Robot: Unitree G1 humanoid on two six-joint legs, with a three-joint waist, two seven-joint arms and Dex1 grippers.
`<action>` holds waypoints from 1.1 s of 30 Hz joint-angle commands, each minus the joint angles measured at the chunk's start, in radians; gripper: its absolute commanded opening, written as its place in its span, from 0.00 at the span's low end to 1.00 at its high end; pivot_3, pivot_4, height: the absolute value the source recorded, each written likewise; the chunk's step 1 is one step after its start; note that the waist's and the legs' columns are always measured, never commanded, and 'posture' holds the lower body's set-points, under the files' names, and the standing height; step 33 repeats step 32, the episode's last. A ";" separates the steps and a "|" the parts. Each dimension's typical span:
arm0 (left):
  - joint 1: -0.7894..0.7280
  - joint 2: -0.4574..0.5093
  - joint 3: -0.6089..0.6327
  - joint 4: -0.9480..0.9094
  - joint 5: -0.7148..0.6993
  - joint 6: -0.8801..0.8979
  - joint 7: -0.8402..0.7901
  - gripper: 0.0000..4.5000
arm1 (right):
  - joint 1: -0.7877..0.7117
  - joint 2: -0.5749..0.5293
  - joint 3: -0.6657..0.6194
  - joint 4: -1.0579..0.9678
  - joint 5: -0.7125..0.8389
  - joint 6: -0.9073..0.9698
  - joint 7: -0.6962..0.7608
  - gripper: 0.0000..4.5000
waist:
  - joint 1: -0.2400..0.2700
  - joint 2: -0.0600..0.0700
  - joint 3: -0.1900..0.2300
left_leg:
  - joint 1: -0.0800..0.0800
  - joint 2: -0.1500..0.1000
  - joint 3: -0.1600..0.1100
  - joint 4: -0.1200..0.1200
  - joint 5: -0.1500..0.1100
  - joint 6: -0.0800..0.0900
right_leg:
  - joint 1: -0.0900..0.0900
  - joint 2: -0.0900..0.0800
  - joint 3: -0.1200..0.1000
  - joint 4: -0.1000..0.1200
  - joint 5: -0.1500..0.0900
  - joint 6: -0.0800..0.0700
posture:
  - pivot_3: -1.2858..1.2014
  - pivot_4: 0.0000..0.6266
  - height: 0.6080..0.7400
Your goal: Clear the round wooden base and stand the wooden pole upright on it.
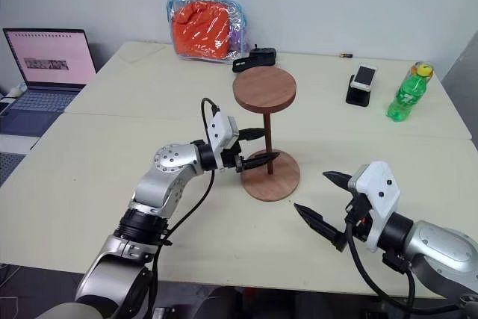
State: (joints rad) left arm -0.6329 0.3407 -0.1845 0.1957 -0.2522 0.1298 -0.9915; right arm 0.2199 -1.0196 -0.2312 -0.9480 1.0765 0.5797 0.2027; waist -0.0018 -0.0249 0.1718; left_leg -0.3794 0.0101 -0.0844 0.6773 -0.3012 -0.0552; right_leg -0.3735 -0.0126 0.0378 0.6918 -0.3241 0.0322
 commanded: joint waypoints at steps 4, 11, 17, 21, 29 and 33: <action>-0.029 0.038 0.008 -0.014 -0.001 0.026 -0.054 0.70 | -0.009 0.023 -0.021 -0.031 -0.055 0.008 0.050 1.00 | 0.000 0.000 0.000 | 0.000 0.000 0.000 0.000 0.000 0.000 | 0.000 0.000 0.000 0.000 0.000 0.000 | 0.52 0.24 1.00; -0.037 0.153 0.031 -0.020 0.023 0.059 -0.086 0.70 | -0.001 0.014 -0.081 0.021 -0.108 0.017 0.146 1.00 | -0.001 0.000 0.000 | 0.000 0.000 0.000 0.000 0.000 0.001 | 0.000 0.000 0.000 0.000 0.000 0.000 | 0.52 0.24 1.00; -0.032 0.308 0.070 -0.056 0.035 0.109 -0.113 0.70 | -0.023 -0.039 -0.141 0.131 -0.173 0.004 0.340 1.00 | -0.003 0.001 0.001 | 0.001 0.000 0.000 -0.001 -0.001 0.001 | 0.000 0.001 0.000 0.000 0.000 0.000 | 0.52 0.24 1.00; 0.051 0.435 0.147 -0.190 -0.036 0.188 -0.171 0.70 | -0.053 -0.056 -0.163 0.209 -0.204 -0.021 0.478 1.00 | -0.007 0.000 0.002 | 0.000 0.002 0.000 -0.001 -0.001 0.001 | -0.001 0.001 0.000 0.000 0.000 0.000 | 0.52 0.24 1.00; 0.287 0.587 0.344 -0.345 -0.114 0.323 -0.142 0.70 | -0.139 -0.083 -0.156 0.359 -0.283 -0.078 0.715 1.00 | -0.008 0.002 0.004 | 0.001 0.002 0.000 -0.001 -0.002 0.003 | -0.001 -0.001 0.001 -0.001 0.000 0.000 | 0.52 0.24 1.00; 0.334 0.598 0.378 -0.369 -0.134 0.340 -0.130 0.70 | -0.169 -0.082 -0.146 0.387 -0.298 -0.078 0.753 1.00 | -0.007 0.003 0.004 | 0.001 0.002 0.000 -0.001 -0.002 0.003 | -0.001 -0.002 0.000 -0.001 0.000 0.000 | 0.52 0.24 1.00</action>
